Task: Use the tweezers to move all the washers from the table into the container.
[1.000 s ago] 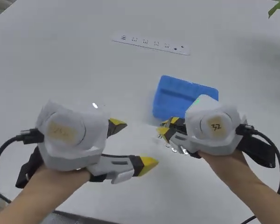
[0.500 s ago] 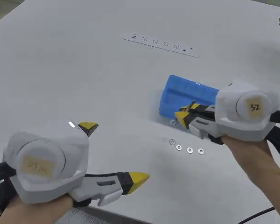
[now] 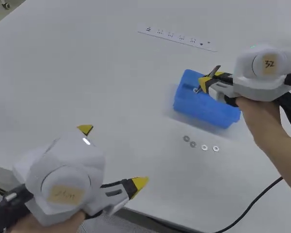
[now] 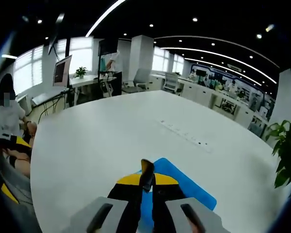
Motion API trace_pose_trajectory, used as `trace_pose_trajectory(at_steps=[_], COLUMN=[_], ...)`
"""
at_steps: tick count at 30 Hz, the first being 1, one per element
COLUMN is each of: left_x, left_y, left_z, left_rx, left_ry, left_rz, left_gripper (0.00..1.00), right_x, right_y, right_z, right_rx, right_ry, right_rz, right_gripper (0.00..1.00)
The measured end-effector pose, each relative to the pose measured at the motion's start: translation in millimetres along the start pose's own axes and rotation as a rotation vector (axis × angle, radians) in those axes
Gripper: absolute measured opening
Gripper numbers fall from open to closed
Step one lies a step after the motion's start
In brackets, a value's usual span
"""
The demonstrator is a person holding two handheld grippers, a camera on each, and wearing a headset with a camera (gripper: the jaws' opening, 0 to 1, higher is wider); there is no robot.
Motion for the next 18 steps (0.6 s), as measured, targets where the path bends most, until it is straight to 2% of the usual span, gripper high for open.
trace_pose_trajectory(at_steps=[8,11,15,16,17,18], left_x=[-6.8,-6.3,-4.9,-5.2,-5.2,-5.5], left_y=[-5.5,-6.8,-9.1,-9.4,-9.6,-10.0], left_z=[-6.3,-6.9,-6.7,-7.0,-7.2,-7.4], left_rx=[-0.025,-0.024,-0.038,-0.04,-0.041,-0.041], left_ry=[0.026,0.019,0.015,0.014,0.015,0.017], left_rz=[-0.014,-0.025,-0.057,-0.059,-0.059,-0.059], left_gripper=[0.85,0.84,0.84,0.84,0.84,0.85], right_x=[3.7,4.8,4.6,4.1,4.2,3.7], right_y=[-17.5,-24.9,-35.4,-36.2,-34.5,-34.8], right_z=[-22.1,-28.0,-31.5,-31.5,-31.4,-30.7], right_rx=[-0.037,-0.055,-0.076,-0.076,-0.053,-0.066], right_ry=[-0.004,-0.001,-0.006,-0.004,-0.012,-0.01], right_rz=[-0.041,-0.058,-0.098,-0.112,-0.111,-0.121], right_gripper=[0.03,0.03,0.03,0.03,0.03,0.03])
Point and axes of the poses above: the centre of the closed fingertips' face, and the gripper's own axes: z roughly backward along the fingers, x roughly to its right, y roughly out of its top, the point moved 9 cm from there along z, roughly backward along the fingers, and after that the axes turned 14 degrees about x, right-handed, at the moved point
